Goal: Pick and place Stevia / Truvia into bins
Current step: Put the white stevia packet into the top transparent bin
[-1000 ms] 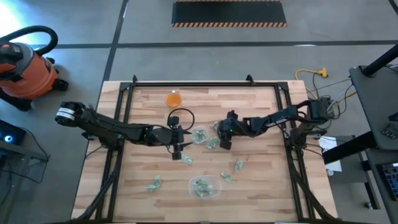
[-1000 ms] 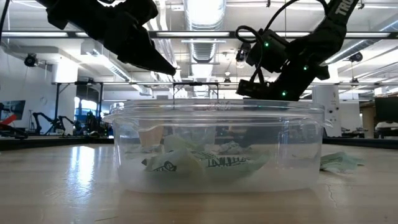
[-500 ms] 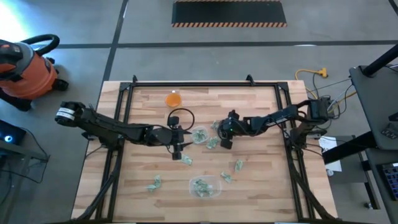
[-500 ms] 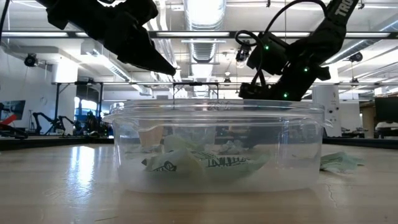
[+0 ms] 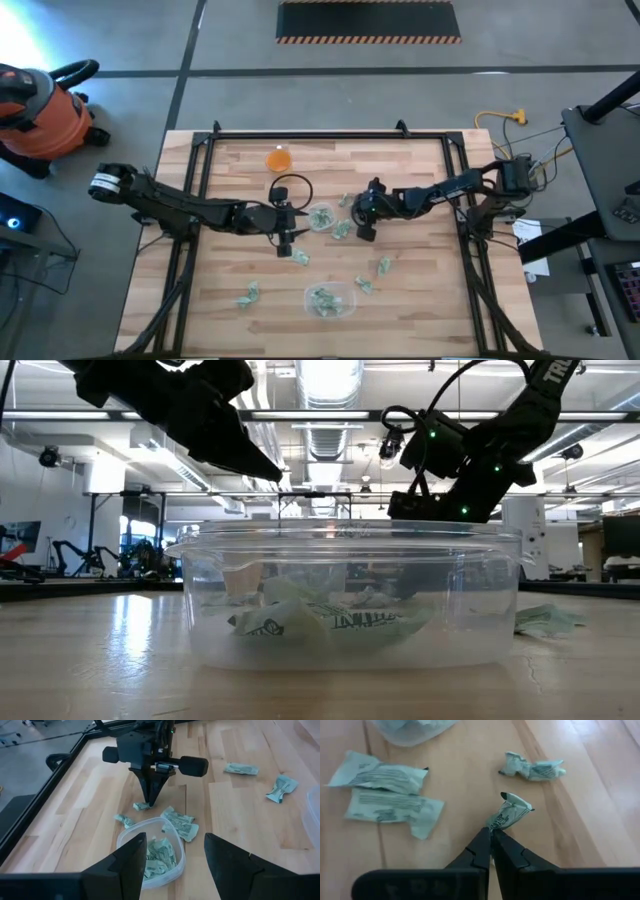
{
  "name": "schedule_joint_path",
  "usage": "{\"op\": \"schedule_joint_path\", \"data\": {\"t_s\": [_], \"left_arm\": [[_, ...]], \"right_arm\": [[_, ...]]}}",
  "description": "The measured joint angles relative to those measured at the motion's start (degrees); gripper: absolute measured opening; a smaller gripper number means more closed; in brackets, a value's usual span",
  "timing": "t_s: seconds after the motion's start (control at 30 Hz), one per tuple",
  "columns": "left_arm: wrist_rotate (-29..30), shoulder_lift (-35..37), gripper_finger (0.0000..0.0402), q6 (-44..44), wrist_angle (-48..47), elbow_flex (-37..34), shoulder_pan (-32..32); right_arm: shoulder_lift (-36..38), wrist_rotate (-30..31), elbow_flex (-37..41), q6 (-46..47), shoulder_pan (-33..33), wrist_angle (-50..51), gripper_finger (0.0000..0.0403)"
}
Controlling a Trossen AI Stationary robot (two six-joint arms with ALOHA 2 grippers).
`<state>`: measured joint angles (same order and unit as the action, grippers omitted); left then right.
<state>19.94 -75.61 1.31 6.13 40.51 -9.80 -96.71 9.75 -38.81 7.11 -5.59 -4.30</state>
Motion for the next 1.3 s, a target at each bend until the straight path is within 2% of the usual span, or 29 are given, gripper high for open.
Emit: {"op": "schedule_joint_path", "data": {"t_s": [0.47, 0.63, 0.77, 0.9, 1.07, 1.3], "left_arm": [[0.1, 0.1, 0.0183, 0.2, -3.3, 0.0, 0.0], [3.1, 1.8, 0.0183, -1.6, -10.6, 0.0, 0.0], [4.0, 4.0, 0.0183, -7.7, -19.8, 0.0, 0.0], [4.5, 6.5, 0.0183, -13.1, -26.2, 0.0, 0.0], [4.5, 7.7, 0.0183, -14.5, -26.6, -0.3, 0.0], [4.5, 7.4, 0.0183, -14.5, -26.1, -0.5, 0.0]], "right_arm": [[7.7, 0.0, -0.2, -1.6, 2.2, -0.5, 0.0008], [9.0, 0.1, -1.1, -4.1, 3.6, -3.1, 0.0008], [9.0, -0.1, -1.1, -6.3, 4.3, -8.3, 0.0008], [8.1, -4.1, -1.2, -8.3, 4.2, -14.8, 0.0008], [6.9, -6.4, -1.2, -9.0, 4.2, -21.7, 0.0008], [3.8, -8.4, -1.8, -8.7, 4.2, -25.3, 0.0008]]}}
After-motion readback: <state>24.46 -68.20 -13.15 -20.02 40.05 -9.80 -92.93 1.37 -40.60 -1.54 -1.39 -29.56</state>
